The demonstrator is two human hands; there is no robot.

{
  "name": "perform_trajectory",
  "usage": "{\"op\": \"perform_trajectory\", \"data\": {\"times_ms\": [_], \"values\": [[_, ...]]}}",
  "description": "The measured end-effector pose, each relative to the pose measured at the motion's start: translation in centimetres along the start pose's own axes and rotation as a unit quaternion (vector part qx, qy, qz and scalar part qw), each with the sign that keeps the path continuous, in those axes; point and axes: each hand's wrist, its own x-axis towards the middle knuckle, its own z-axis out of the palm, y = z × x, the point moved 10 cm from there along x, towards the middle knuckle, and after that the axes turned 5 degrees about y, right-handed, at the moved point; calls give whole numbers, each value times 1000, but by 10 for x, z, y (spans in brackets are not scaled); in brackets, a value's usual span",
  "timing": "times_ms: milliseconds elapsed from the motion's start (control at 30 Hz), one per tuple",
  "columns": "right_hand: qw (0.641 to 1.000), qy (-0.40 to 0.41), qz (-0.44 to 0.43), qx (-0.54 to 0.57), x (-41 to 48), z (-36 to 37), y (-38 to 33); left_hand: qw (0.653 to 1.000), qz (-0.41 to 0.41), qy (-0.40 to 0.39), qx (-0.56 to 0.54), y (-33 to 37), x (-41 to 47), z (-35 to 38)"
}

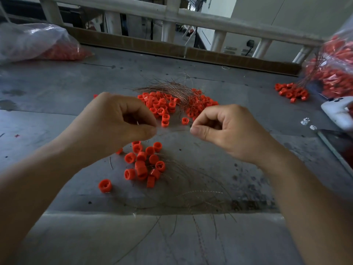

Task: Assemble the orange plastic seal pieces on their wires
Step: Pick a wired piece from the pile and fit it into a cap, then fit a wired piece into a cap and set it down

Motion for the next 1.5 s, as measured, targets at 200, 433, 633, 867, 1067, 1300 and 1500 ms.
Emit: {"op": "perform_trajectory", "data": {"times_ms": [200,433,633,867,1067,1300,1500], "values": [[992,-108,19,-68,-4,30,8,987,-32,-111,113,-16,-5,23],[983,-165,47,-71,-9,41,16,989,-29,-91,117,-17,-2,21],[988,-140,43,-48,-6,32,12,991,-6,21,132,-22,9,0],[996,-67,36,-39,0,14,12,967,41,32,249,-28,17,5],[997,-14,44,-56,2,1,16,961,36,-34,273,-45,24,21],[992,56,85,-79,5,-16,30,957,55,4,286,-39,26,12],[984,95,102,-111,5,-27,42,969,32,79,230,-24,21,-8]]}}
